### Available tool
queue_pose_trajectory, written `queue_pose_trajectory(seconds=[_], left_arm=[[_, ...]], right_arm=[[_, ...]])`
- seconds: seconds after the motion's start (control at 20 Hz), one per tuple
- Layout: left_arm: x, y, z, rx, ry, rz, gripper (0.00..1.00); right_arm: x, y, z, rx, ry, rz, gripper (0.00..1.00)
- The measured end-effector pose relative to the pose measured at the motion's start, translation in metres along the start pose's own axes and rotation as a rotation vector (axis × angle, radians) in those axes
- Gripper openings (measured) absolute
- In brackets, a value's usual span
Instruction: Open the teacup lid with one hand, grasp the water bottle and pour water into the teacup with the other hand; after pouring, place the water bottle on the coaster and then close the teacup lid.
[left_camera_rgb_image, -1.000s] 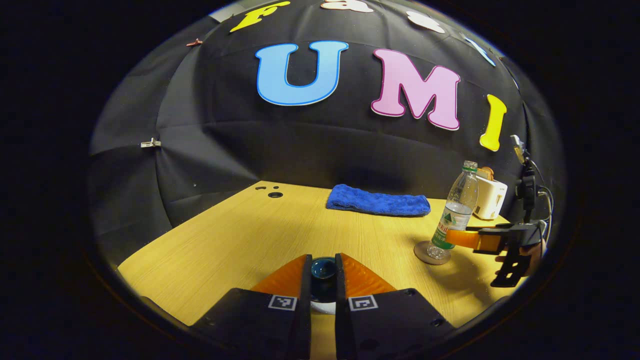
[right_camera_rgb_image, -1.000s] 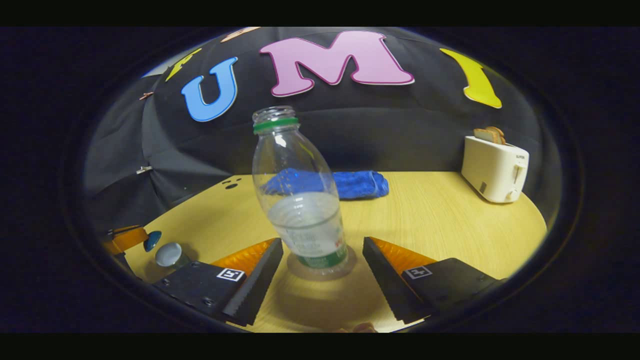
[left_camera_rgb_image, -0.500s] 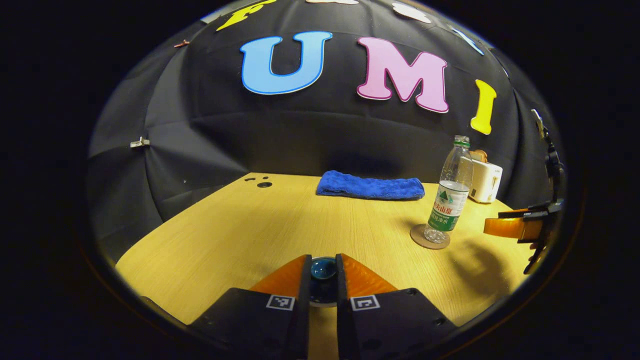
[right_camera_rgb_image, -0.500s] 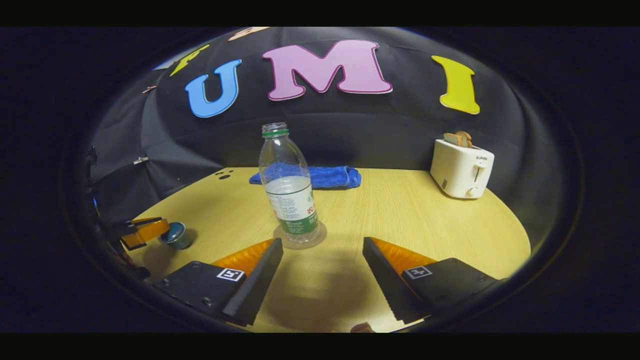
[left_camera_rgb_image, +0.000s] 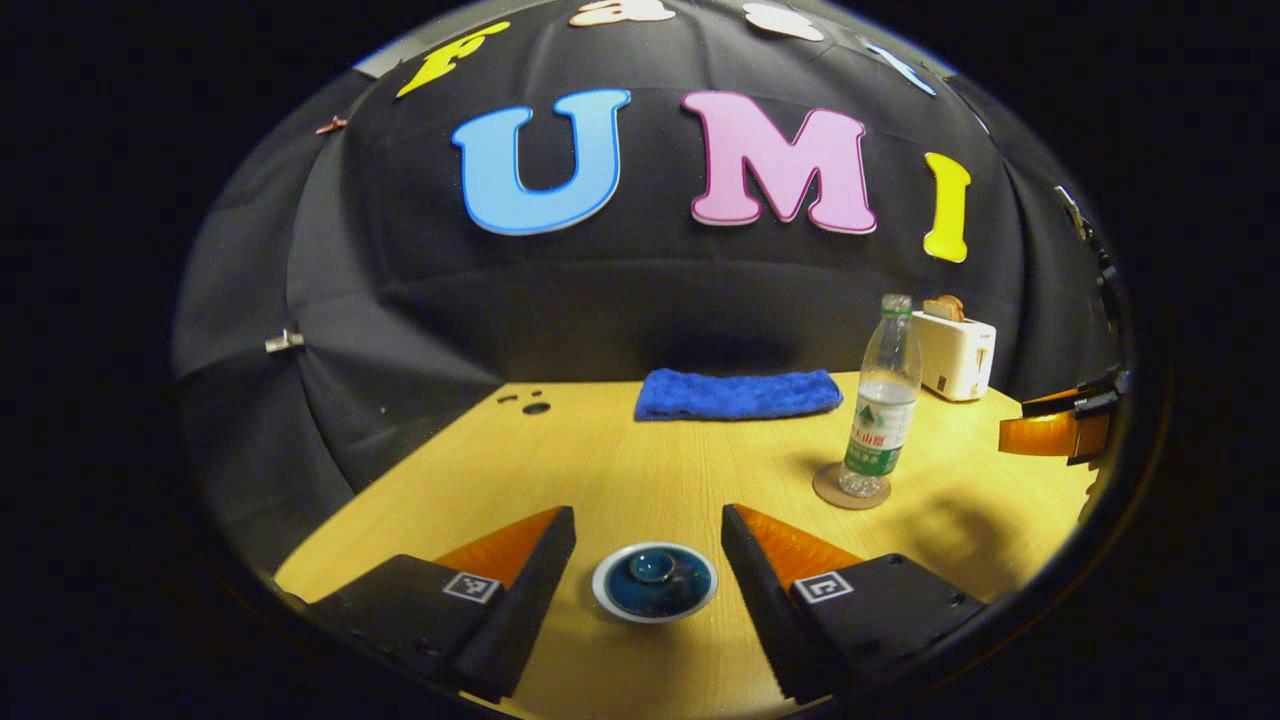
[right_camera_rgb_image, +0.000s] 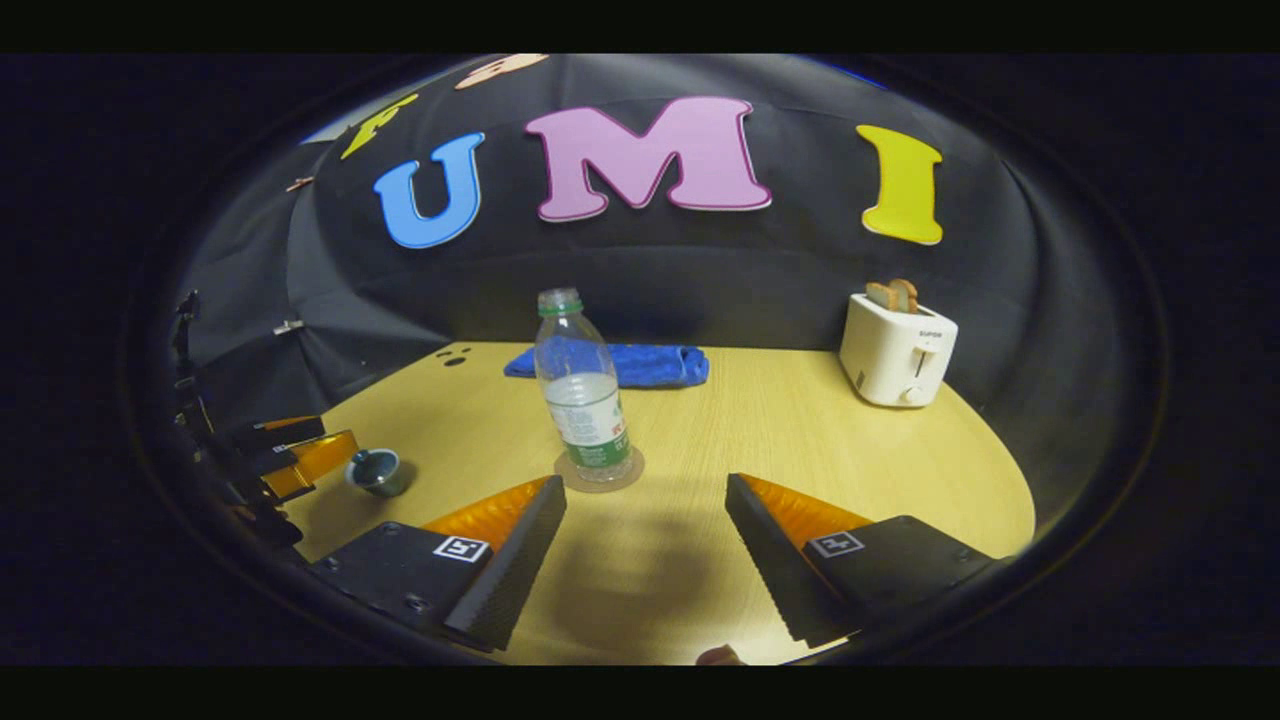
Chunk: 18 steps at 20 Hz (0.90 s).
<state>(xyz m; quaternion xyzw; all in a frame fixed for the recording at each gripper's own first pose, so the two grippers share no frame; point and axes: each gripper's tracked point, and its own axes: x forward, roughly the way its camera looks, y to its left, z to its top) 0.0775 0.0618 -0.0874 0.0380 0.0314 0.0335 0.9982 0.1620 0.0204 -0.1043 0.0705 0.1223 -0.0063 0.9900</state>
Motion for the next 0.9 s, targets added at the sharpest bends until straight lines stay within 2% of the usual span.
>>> queue_pose_trajectory(seconds=[0.05,0.2,0.4,0.55,0.7,0.9], left_arm=[[-0.012,-0.001,0.021,0.006,-0.029,-0.003,0.96],[-0.051,-0.004,0.081,0.004,-0.094,0.02,0.96],[-0.096,-0.022,0.15,-0.07,-0.171,0.013,0.96],[-0.122,-0.039,0.179,-0.102,-0.198,-0.031,0.96],[-0.148,-0.046,0.205,-0.099,-0.279,-0.074,0.96],[-0.174,-0.051,0.202,-0.094,-0.29,-0.137,0.96]], right_arm=[[-0.011,0.002,0.012,0.005,-0.018,0.008,0.99],[-0.044,-0.001,0.047,0.01,-0.069,-0.006,0.99],[-0.095,-0.008,0.09,0.057,-0.161,-0.049,0.99],[-0.134,-0.018,0.11,0.064,-0.211,-0.094,0.99],[-0.168,-0.026,0.12,0.077,-0.246,-0.151,0.99],[-0.203,-0.026,0.123,0.083,-0.279,-0.223,0.99]])
